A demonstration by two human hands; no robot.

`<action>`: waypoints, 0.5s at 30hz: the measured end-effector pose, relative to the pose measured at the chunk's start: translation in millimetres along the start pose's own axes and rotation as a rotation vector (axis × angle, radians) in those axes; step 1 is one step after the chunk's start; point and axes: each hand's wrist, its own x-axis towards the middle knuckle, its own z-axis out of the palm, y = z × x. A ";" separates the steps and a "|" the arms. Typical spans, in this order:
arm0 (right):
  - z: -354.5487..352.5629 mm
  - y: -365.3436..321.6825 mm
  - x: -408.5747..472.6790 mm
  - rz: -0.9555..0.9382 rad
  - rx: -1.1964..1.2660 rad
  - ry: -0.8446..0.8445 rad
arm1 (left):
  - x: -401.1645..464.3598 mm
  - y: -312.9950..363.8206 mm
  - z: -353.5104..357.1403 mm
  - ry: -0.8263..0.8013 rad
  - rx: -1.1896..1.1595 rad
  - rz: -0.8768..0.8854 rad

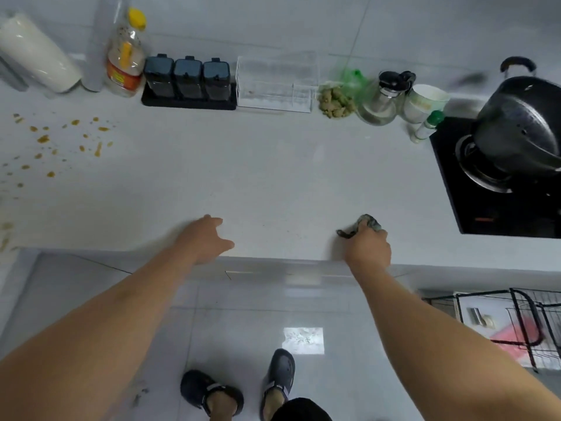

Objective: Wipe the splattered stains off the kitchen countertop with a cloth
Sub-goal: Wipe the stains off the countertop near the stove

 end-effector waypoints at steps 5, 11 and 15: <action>31.7 -84.4 -48.5 -0.320 -0.027 -0.039 | -24.6 -53.6 -9.1 0.233 -0.154 -0.117; 52.5 -162.2 -85.7 -0.502 -0.079 -0.140 | -75.5 -145.2 -11.7 0.272 -0.134 -0.309; 69.2 -205.1 -113.8 -0.622 -0.130 -0.146 | -106.9 -197.0 -16.7 0.312 -0.184 -0.428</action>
